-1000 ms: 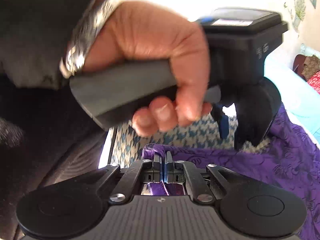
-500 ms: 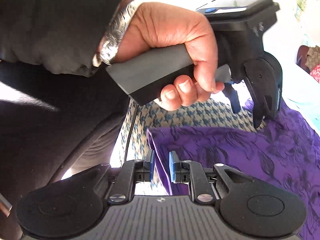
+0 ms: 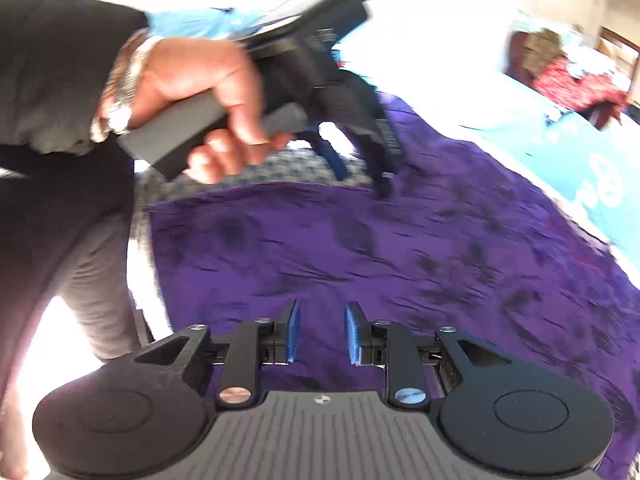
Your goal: Fold clothes
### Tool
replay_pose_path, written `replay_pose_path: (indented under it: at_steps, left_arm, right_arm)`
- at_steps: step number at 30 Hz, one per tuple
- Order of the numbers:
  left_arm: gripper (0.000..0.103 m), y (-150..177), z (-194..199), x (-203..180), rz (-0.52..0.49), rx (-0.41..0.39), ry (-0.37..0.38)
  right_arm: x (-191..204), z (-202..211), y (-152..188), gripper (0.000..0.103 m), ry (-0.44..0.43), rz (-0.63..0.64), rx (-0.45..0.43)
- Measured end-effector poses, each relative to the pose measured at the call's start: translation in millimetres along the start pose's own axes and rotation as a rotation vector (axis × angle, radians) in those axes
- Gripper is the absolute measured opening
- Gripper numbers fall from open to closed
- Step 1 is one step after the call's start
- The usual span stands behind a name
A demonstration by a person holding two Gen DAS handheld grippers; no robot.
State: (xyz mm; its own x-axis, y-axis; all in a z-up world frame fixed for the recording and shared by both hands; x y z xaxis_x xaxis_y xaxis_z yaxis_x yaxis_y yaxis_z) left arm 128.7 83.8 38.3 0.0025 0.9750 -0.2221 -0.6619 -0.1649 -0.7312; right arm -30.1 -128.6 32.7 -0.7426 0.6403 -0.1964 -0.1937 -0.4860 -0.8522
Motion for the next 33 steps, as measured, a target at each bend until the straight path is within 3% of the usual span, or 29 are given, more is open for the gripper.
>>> replay_pose_path:
  at_steps: [8,13,19,27,31,33]
  left_arm:
    - [0.05,-0.5,-22.5,-11.5,-0.048,0.008,-0.03]
    - [0.044,-1.3,-29.5,-16.0,-0.095,-0.01,-0.053]
    - [0.028,0.6,-31.9,-21.4,-0.168,-0.05,-0.11]
    - [0.028,-2.0,-36.4,-17.7,-0.183,-0.1,-0.235]
    - [0.028,-1.2,-36.7,-15.9,-0.174,-0.109,-0.246]
    - [0.028,-2.7,-36.4,-14.0,-0.134,-0.117,-0.218]
  right_arm:
    - [-61.5,11.4,10.5,0.025,0.144,-0.144,0.004]
    - [-99.6,20.7,17.5,0.027,0.261,-0.235,0.016]
    - [-160.8,32.5,34.2,0.029,0.523,-0.386,0.063]
    - [-239.5,70.0,62.4,0.035,0.853,-0.609,0.082]
    - [-270.6,82.7,80.7,0.038,0.883,-0.772,0.069]
    - [-282.1,84.0,89.8,0.038,0.908,-0.836,0.085]
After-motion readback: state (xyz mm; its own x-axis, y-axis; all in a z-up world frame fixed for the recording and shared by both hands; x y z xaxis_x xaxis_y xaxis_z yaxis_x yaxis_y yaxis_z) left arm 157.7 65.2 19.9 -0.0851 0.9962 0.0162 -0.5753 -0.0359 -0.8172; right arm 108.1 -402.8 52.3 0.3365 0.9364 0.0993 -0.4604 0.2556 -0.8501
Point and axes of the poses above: each gripper's, at about its wrist camera, not at the fingertips, and z roughly against the way its jaws point, x to its left, y to its underside, the point moved 1 cm from there along -z, roughly the way its jaws point, and after that the axes turned 13 degrees about -x, right-handed, at the moved point
